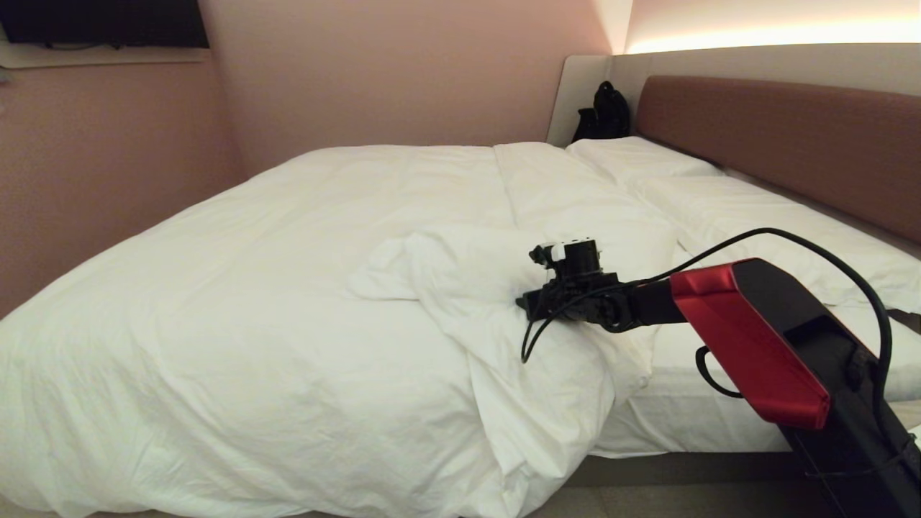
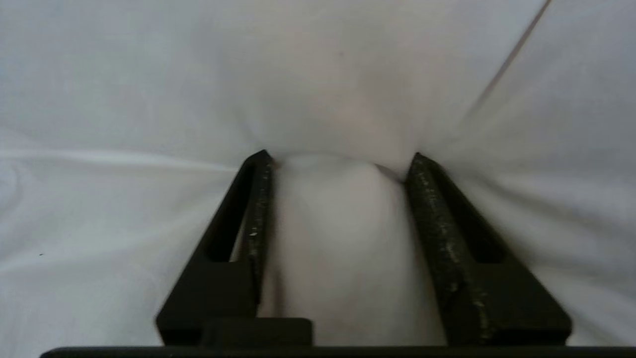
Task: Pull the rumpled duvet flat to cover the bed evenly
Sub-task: Flatten the corners of the folded blanket
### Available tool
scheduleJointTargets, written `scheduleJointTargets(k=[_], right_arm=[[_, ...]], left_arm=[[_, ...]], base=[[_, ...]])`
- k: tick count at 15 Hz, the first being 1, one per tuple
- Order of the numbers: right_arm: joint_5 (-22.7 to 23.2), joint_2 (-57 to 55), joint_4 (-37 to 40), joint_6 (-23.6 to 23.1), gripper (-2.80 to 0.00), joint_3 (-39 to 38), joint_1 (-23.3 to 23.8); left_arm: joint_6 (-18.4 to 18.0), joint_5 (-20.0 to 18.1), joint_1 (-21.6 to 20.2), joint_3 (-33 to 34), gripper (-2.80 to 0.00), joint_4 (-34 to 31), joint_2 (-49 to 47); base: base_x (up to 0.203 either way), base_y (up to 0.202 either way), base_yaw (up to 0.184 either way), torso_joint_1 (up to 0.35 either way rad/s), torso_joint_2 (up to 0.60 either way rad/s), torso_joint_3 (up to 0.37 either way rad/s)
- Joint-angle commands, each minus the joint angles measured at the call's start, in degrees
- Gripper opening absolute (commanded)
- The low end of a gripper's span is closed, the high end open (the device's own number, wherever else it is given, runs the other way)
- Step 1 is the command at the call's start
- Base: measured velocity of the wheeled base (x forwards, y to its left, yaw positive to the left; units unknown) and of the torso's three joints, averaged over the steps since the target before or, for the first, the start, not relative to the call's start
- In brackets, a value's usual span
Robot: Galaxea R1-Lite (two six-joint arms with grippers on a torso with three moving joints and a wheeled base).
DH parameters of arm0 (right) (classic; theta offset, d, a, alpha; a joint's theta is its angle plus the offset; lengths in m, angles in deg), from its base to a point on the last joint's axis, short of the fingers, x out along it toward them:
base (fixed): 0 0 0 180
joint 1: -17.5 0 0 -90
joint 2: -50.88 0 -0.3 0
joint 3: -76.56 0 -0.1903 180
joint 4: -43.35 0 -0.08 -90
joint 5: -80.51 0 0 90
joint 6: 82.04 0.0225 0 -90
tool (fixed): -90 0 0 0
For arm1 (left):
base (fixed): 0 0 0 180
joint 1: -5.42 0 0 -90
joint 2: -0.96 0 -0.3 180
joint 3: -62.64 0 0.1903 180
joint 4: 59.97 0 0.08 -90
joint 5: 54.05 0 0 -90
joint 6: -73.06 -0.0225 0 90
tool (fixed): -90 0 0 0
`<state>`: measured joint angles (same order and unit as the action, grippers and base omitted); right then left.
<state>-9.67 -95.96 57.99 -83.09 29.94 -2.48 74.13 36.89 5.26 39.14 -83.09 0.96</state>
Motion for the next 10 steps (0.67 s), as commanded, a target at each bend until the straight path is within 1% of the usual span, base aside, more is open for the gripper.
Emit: scheduleJointTargets(k=[1,10], right_arm=[[0.0,-0.1,-0.2,0.0,-2.80,0.0,-0.1],[0.2,0.2,-0.2,0.2,-2.80,0.0,0.0]], left_arm=[[0.1,0.0,0.0,0.0,-2.80,0.0,0.0],[0.0,0.0,0.0,0.0,-2.80,0.0,0.0]], base=[[0.000,0.000,0.000,0.000,0.00,0.000],[0.000,0.000,0.000,0.000,0.00,0.000]])
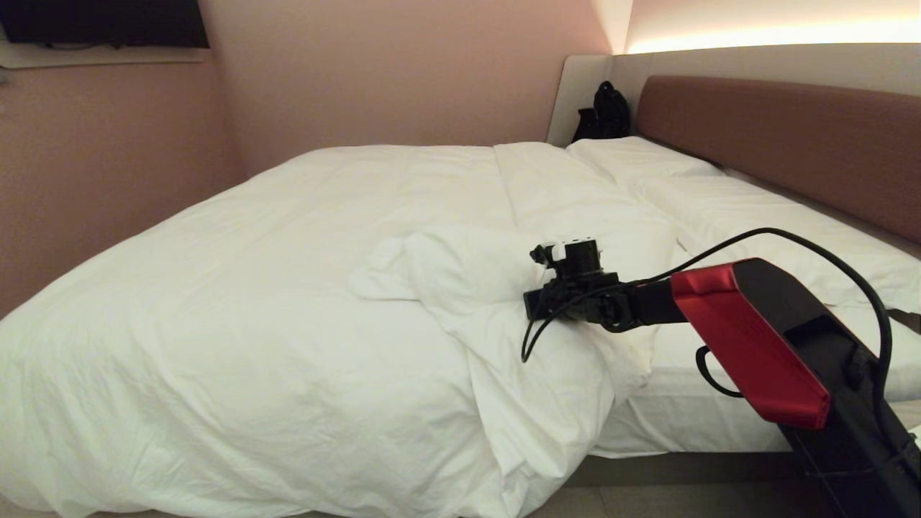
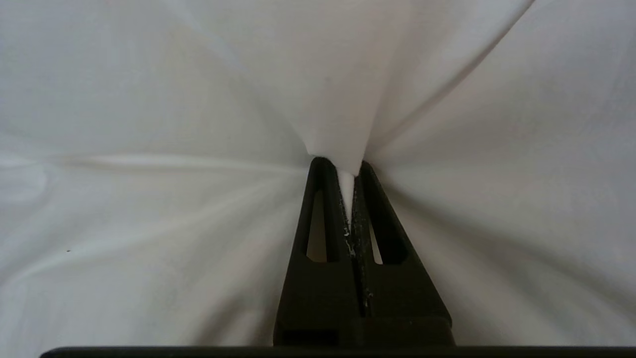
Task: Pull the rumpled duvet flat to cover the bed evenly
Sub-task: Flatten the corners of the folded blanket
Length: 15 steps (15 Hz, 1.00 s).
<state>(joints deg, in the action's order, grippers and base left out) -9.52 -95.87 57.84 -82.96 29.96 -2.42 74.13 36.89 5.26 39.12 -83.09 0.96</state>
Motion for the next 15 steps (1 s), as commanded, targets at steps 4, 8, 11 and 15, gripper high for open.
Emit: scheduleJointTargets(k=[4,8,11,15], right_arm=[[0.0,1.0,-0.1,0.3,-2.80,0.0,0.7],[0.0,3.5,0.4,0.7,-2.80,-0.4,1.2],[-0.1,4.7,0.8,2.3,-2.80,-0.6,1.5],[-0.1,8.7,6.0,4.3,-2.80,-1.4,2.2]], left_arm=[[0.0,0.0,0.0,0.1,-2.80,0.0,0.0],[0.1,0.0,0.0,0.0,-2.80,0.0,0.0],[0.0,0.0,0.0,0.0,-2.80,0.0,0.0],[0.0,0.0,0.0,0.0,-2.80,0.0,0.0]], base=[[0.000,0.000,0.000,0.000,0.00,0.000],[0.000,0.000,0.000,0.000,0.00,0.000],[0.000,0.000,0.000,0.000,0.00,0.000],[0.000,0.000,0.000,0.000,0.00,0.000]])
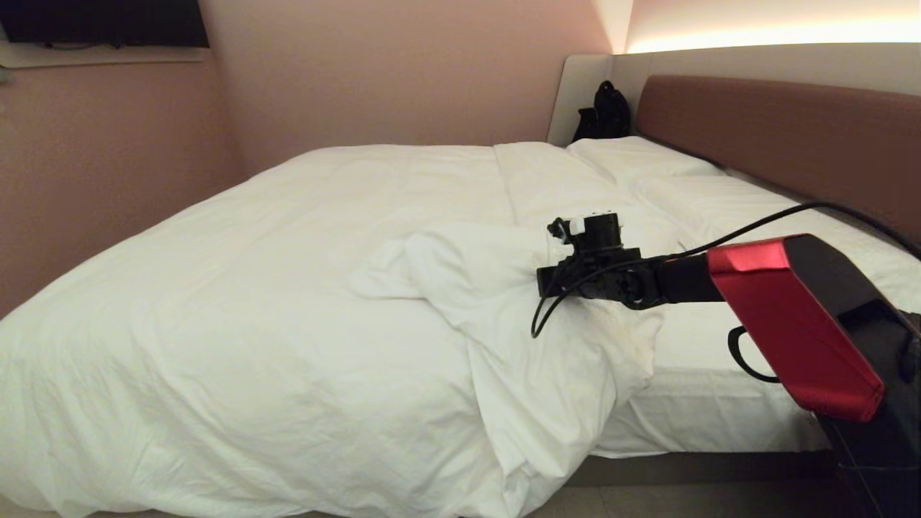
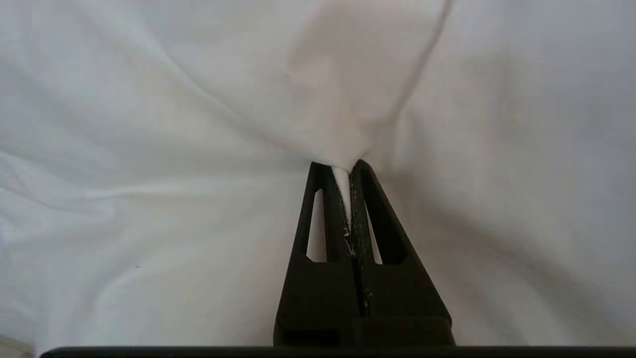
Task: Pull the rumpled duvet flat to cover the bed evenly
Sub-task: Flatten the corners of the folded blanket
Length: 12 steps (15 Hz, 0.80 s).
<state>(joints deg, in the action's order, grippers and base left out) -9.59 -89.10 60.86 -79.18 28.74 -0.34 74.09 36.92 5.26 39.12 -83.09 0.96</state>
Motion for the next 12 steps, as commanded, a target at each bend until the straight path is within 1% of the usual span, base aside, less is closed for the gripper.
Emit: scheduleJointTargets(k=[1,5,12], right_arm=[[0.0,3.0,4.7,1.0,-2.80,-0.3,0.3],[-0.1,7.9,9.6,3.7,-2.80,-3.3,1.9],[-0.4,17.3,10.6,3.4,-2.80,-13.4,3.1]], left_arm=[[0.1,0.0,0.0,0.0,-2.80,0.0,0.0],[0.1,0.0,0.0,0.0,-2.80,0.0,0.0],[0.0,0.0,0.0,0.1,-2.80,0.0,0.0]], base=[[0.000,0.000,0.000,0.000,0.00,0.000],[0.000,0.000,0.000,0.000,0.00,0.000],[0.000,0.000,0.000,0.000,0.00,0.000]])
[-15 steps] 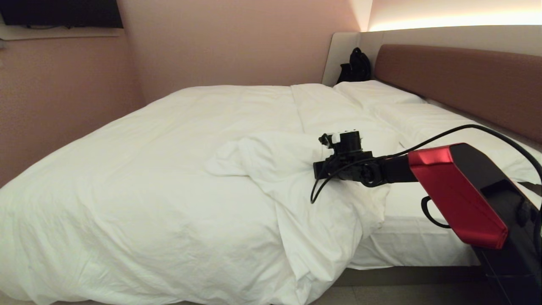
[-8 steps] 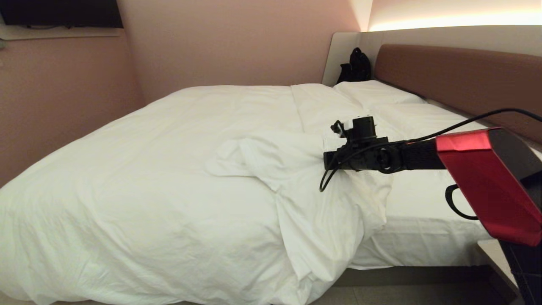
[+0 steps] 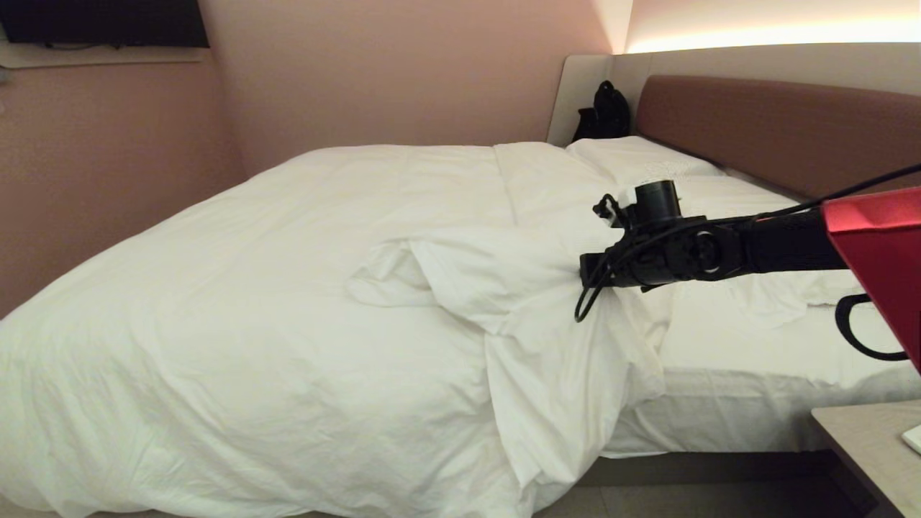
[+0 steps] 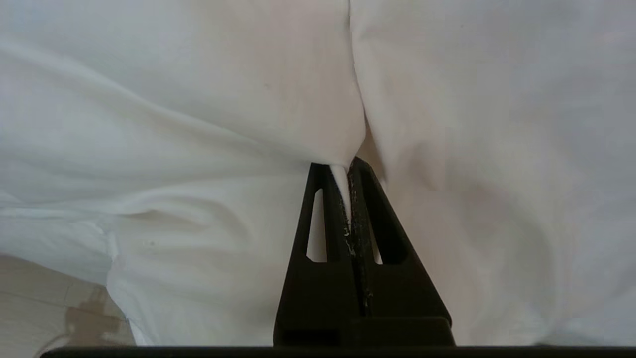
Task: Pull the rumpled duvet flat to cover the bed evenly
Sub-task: Flatten the corners of the folded blanket
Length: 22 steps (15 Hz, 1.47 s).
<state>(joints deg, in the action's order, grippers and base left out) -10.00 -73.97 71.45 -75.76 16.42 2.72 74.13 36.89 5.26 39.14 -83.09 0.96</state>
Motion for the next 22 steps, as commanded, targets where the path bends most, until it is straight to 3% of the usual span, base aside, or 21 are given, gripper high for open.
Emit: scheduleJointTargets(k=[1,10,22], right_arm=[[0.0,3.0,0.0,0.0,-2.80,-2.5,0.0],[-0.3,5.2,-0.3,-0.7,-2.80,-12.6,1.0],[-0.4,2.3,-0.8,-0.7,-2.80,-13.8,2.6]], left_arm=[[0.0,0.0,0.0,0.0,-2.80,0.0,0.0],[0.0,0.0,0.0,0.0,-2.80,0.0,0.0],[0.0,0.0,0.0,0.0,-2.80,0.0,0.0]], base=[[0.000,0.000,0.000,0.000,0.00,0.000],[0.000,0.000,0.000,0.000,0.00,0.000],[0.000,0.000,0.000,0.000,0.00,0.000]])
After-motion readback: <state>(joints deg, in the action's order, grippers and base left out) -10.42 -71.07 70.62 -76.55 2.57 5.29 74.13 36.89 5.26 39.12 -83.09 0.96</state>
